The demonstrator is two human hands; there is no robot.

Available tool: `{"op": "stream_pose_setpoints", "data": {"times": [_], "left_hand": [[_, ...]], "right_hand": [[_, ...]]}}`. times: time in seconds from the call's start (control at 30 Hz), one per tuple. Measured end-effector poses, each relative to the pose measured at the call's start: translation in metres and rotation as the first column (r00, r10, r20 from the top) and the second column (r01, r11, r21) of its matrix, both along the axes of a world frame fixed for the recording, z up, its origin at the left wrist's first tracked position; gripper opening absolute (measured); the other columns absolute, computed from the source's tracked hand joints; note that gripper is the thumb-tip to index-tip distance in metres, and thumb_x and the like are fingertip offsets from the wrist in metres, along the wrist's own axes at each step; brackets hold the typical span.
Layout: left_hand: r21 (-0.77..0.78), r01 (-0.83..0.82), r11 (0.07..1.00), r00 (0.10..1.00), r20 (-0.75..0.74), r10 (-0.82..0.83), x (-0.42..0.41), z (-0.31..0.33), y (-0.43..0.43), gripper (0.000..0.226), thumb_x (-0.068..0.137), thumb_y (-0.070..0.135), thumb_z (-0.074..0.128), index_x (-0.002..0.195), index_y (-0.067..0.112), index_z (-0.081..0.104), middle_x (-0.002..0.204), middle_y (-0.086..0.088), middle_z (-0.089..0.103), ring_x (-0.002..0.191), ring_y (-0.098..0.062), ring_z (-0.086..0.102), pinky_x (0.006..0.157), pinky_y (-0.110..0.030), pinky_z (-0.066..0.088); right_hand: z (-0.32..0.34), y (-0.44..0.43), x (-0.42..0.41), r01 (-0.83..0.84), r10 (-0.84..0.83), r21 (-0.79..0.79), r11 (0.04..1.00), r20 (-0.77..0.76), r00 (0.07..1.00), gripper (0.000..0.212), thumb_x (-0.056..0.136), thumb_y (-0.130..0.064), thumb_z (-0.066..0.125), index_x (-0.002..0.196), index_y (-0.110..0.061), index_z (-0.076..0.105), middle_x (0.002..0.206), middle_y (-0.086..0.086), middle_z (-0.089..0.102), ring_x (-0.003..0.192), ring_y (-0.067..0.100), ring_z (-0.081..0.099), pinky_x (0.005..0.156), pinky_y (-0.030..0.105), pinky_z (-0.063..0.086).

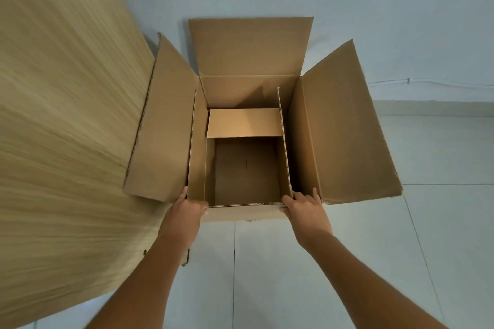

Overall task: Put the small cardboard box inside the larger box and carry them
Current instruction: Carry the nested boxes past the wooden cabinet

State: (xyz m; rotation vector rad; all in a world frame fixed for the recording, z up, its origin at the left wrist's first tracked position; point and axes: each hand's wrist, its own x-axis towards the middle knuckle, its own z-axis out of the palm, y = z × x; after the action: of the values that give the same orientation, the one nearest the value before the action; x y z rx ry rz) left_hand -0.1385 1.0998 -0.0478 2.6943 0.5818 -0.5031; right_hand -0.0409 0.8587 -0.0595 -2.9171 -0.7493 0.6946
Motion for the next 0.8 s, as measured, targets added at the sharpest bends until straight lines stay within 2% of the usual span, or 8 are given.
{"op": "stream_pose_setpoints", "data": {"times": [0.07, 0.17, 0.23, 0.4, 0.47, 0.53, 0.6, 0.8], "left_hand": [[0.011, 0.002, 1.000, 1.000, 0.007, -0.002, 0.003, 0.000, 0.008, 0.023, 0.099, 0.019, 0.045, 0.109, 0.014, 0.065, 0.102, -0.011, 0.072, 0.147, -0.018, 0.019, 0.101, -0.030, 0.043], [0.035, -0.001, 0.999, 1.000, 0.010, 0.000, 0.006, -0.001, 0.014, 0.022, 0.098, 0.016, 0.047, 0.108, 0.011, 0.066, 0.101, -0.014, 0.073, 0.143, -0.022, 0.031, 0.108, -0.031, 0.040], [0.043, -0.024, 0.999, 1.000, 0.021, 0.023, 0.008, -0.001, 0.015, 0.020, 0.098, 0.015, 0.048, 0.104, 0.009, 0.067, 0.099, -0.014, 0.073, 0.143, -0.024, 0.031, 0.106, -0.031, 0.041], [0.035, -0.056, 0.998, 0.998, -0.038, 0.057, 0.022, 0.005, 0.024, 0.023, 0.099, 0.015, 0.044, 0.104, 0.008, 0.065, 0.113, -0.015, 0.070, 0.148, -0.020, 0.015, 0.094, -0.035, 0.045], [0.038, -0.051, 0.998, 0.997, -0.059, 0.054, 0.033, 0.008, 0.031, 0.026, 0.100, 0.015, 0.043, 0.113, 0.008, 0.064, 0.124, -0.019, 0.065, 0.148, -0.021, 0.014, 0.102, -0.035, 0.040], [0.050, -0.039, 0.998, 0.997, -0.066, 0.043, 0.043, 0.013, 0.036, 0.030, 0.100, 0.016, 0.044, 0.124, 0.009, 0.060, 0.131, -0.019, 0.060, 0.146, -0.022, 0.021, 0.111, -0.033, 0.030], [0.061, -0.036, 0.997, 0.997, -0.061, 0.040, 0.050, 0.015, 0.041, 0.030, 0.099, 0.016, 0.044, 0.124, 0.009, 0.060, 0.131, -0.020, 0.060, 0.143, -0.022, 0.029, 0.112, -0.031, 0.026], [0.061, -0.029, 0.998, 0.997, -0.070, 0.033, 0.048, 0.011, 0.043, 0.028, 0.099, 0.016, 0.046, 0.122, 0.013, 0.062, 0.130, -0.019, 0.061, 0.146, -0.022, 0.021, 0.105, -0.032, 0.038]], "right_hand": [[0.000, 0.009, 0.000, 0.001, -0.001, -0.002, 1.000, -0.001, 1.000, 0.025, 0.101, -0.025, 0.037, 0.121, -0.019, 0.050, 0.115, 0.007, 0.061, 0.109, 0.027, 0.055, 0.121, 0.046, 0.009], [0.000, 0.017, 0.003, 0.004, -0.004, -0.006, 1.000, -0.002, 1.000, 0.025, 0.101, -0.026, 0.036, 0.120, -0.019, 0.050, 0.114, 0.006, 0.061, 0.108, 0.026, 0.055, 0.121, 0.046, 0.009], [0.001, 0.020, 0.007, 0.000, 0.000, -0.013, 1.000, -0.010, 1.000, 0.025, 0.101, -0.026, 0.035, 0.121, -0.020, 0.049, 0.114, 0.006, 0.061, 0.108, 0.026, 0.055, 0.122, 0.046, 0.008], [0.002, 0.031, 0.015, 0.000, 0.000, -0.012, 1.000, -0.031, 1.000, 0.025, 0.100, -0.025, 0.039, 0.123, -0.020, 0.048, 0.119, 0.007, 0.061, 0.115, 0.028, 0.055, 0.121, 0.047, 0.006], [0.001, 0.040, 0.019, 0.012, -0.012, -0.006, 1.000, -0.032, 0.999, 0.026, 0.100, -0.025, 0.040, 0.124, -0.021, 0.048, 0.121, 0.008, 0.060, 0.117, 0.029, 0.054, 0.120, 0.047, 0.005], [0.000, 0.048, 0.023, 0.013, -0.013, 0.001, 1.000, -0.034, 0.999, 0.026, 0.099, -0.024, 0.042, 0.125, -0.020, 0.048, 0.121, 0.009, 0.060, 0.118, 0.029, 0.053, 0.121, 0.048, 0.005], [-0.001, 0.053, 0.027, 0.004, -0.004, 0.003, 1.000, -0.029, 1.000, 0.028, 0.098, -0.022, 0.046, 0.126, -0.020, 0.047, 0.121, 0.009, 0.060, 0.118, 0.029, 0.053, 0.121, 0.049, 0.006], [-0.001, 0.047, 0.032, -0.043, 0.042, -0.016, 0.999, -0.023, 0.999, 0.027, 0.098, -0.018, 0.045, 0.125, -0.020, 0.045, 0.119, 0.010, 0.059, 0.113, 0.030, 0.055, 0.121, 0.049, 0.008]]}}
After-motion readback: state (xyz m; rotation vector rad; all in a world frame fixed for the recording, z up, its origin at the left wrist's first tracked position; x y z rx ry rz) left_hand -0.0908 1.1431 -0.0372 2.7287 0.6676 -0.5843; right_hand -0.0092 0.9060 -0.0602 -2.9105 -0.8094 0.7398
